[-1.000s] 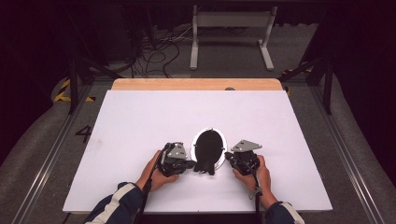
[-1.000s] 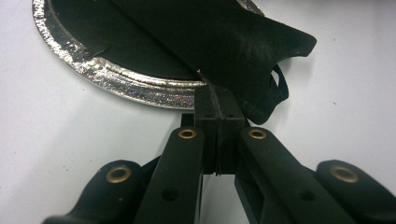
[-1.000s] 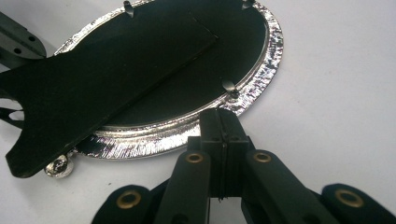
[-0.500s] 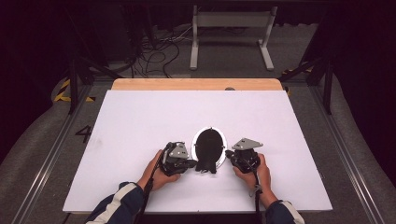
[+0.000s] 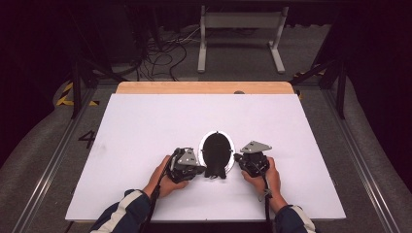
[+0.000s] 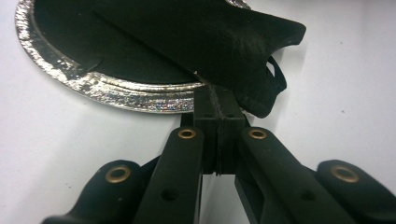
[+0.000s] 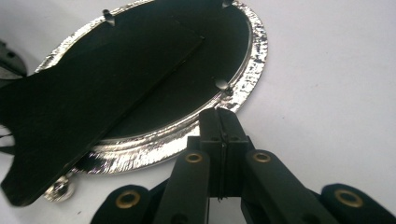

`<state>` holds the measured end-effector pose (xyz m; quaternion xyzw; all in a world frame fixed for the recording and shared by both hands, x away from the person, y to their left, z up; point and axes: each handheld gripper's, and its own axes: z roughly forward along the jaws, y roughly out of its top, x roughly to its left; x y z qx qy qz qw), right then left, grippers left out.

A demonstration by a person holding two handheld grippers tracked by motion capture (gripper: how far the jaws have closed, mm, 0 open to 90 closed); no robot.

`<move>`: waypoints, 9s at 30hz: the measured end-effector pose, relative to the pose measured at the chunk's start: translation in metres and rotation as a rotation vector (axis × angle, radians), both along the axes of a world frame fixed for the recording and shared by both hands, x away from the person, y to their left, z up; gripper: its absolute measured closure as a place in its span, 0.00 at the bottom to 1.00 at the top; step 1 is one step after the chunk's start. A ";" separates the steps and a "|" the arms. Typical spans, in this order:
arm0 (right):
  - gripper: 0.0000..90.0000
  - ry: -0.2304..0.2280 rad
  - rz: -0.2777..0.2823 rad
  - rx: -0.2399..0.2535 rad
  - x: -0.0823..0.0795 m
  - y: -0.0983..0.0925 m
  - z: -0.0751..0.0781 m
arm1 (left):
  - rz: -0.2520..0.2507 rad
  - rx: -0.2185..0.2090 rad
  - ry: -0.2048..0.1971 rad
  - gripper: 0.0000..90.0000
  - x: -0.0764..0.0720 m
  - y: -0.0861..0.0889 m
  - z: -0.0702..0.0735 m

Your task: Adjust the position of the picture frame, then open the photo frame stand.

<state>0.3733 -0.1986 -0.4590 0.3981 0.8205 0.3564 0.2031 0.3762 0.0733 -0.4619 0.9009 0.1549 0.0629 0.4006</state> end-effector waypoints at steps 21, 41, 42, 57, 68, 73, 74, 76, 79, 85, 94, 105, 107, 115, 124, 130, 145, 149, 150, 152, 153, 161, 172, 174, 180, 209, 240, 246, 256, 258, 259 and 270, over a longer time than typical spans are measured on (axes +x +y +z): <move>0.91 -0.004 0.140 0.085 -0.028 -0.022 0.022 | 0.205 -0.081 -0.126 0.59 -0.023 0.120 0.019; 0.79 0.157 0.247 0.045 -0.038 0.000 0.017 | 0.279 -0.063 -0.110 0.34 -0.030 0.138 0.010; 0.78 0.169 0.251 0.042 -0.038 0.001 0.016 | 0.279 -0.068 -0.108 0.34 -0.031 0.138 0.009; 0.73 0.230 0.276 0.028 -0.038 0.014 0.011 | 0.268 -0.046 -0.097 0.35 -0.032 0.131 0.007; 0.67 0.268 0.228 0.136 -0.033 0.015 0.007 | 0.257 -0.027 -0.081 0.33 -0.032 0.124 0.003; 0.62 0.290 0.207 0.188 -0.030 0.016 0.006 | 0.258 -0.021 -0.078 0.31 -0.031 0.124 0.003; 0.62 0.300 0.204 0.209 -0.029 0.015 0.006 | 0.258 -0.021 -0.081 0.31 -0.031 0.124 0.003; 0.61 0.318 0.195 0.252 -0.027 0.012 0.005 | 0.257 -0.022 -0.079 0.31 -0.032 0.124 0.003; 0.59 0.338 0.178 0.314 -0.024 0.009 0.006 | 0.259 -0.016 -0.075 0.30 -0.031 0.123 0.002; 0.56 0.408 0.149 0.442 -0.017 0.008 0.003 | 0.258 -0.010 -0.069 0.29 -0.030 0.121 0.001; 0.57 0.505 0.061 0.619 -0.005 0.006 -0.002 | 0.292 -0.027 -0.071 0.29 -0.026 0.111 0.004; 0.64 0.547 0.028 0.718 0.011 0.009 -0.011 | 0.268 -0.087 0.042 0.27 0.005 0.081 0.005; 0.67 0.544 0.037 0.710 0.011 0.008 -0.011 | 0.257 -0.098 0.059 0.27 0.010 0.074 0.006; 0.74 0.489 0.094 0.686 0.009 0.007 -0.009 | 0.247 -0.129 0.137 0.24 0.037 0.057 0.004; 0.78 0.408 0.208 0.626 0.008 0.008 -0.006 | 0.195 -0.155 0.145 0.21 0.049 0.039 0.004; 0.79 0.328 0.271 0.580 0.004 0.010 -0.003 | 0.192 -0.196 0.189 0.21 0.054 0.029 0.003; 0.81 0.261 0.340 0.533 -0.002 0.010 -0.001 | 0.069 -0.286 0.273 0.28 0.057 0.022 0.004; 0.82 0.265 0.345 0.531 -0.002 0.010 -0.001 | 0.069 -0.310 0.280 0.30 0.056 0.025 0.007; 0.82 0.268 0.341 0.531 -0.002 0.010 -0.001 | 0.069 -0.310 0.280 0.33 0.056 0.025 0.007; 0.82 0.275 0.339 0.532 -0.001 0.009 -0.001 | 0.068 -0.320 0.282 0.36 0.055 0.026 0.008; 0.82 0.276 0.337 0.531 -0.001 0.009 -0.001 | 0.069 -0.324 0.266 0.38 0.055 0.027 0.010; 0.87 0.270 0.320 0.520 -0.002 0.008 0.000 | 0.075 -0.326 0.190 0.64 0.049 0.031 0.016; 0.88 0.271 0.306 0.512 -0.002 0.008 0.000 | 0.014 -0.308 0.198 0.70 0.046 0.029 0.015; 0.88 0.268 0.302 0.509 -0.002 0.008 0.000 | -0.004 -0.298 0.179 0.72 0.044 0.027 0.016; 0.87 0.250 0.292 0.493 -0.003 0.008 0.002 | 0.016 -0.284 0.129 0.74 0.039 0.025 0.020; 0.85 0.239 0.313 0.483 -0.007 0.011 0.012 | 0.132 -0.168 -0.200 0.82 0.024 0.022 0.031; 0.85 0.252 0.303 0.475 -0.007 0.010 0.011 | 0.154 -0.102 -0.188 0.77 0.034 0.005 0.012; 0.85 0.254 0.298 0.471 -0.007 0.008 0.010 | 0.164 -0.074 -0.222 0.78 0.034 0.002 0.012; 0.84 0.230 0.303 0.410 -0.007 0.011 0.007 | 0.175 -0.057 -0.229 0.80 0.034 0.002 0.010; 0.84 0.226 0.301 0.404 -0.007 0.011 0.007 | 0.174 -0.057 -0.229 0.80 0.034 0.003 0.010; 0.84 0.222 0.304 0.397 -0.008 0.012 0.007 | 0.172 -0.057 -0.228 0.80 0.034 0.003 0.010; 0.84 0.208 0.311 0.343 -0.011 0.014 0.004 | 0.163 -0.050 -0.235 0.81 0.033 0.002 0.009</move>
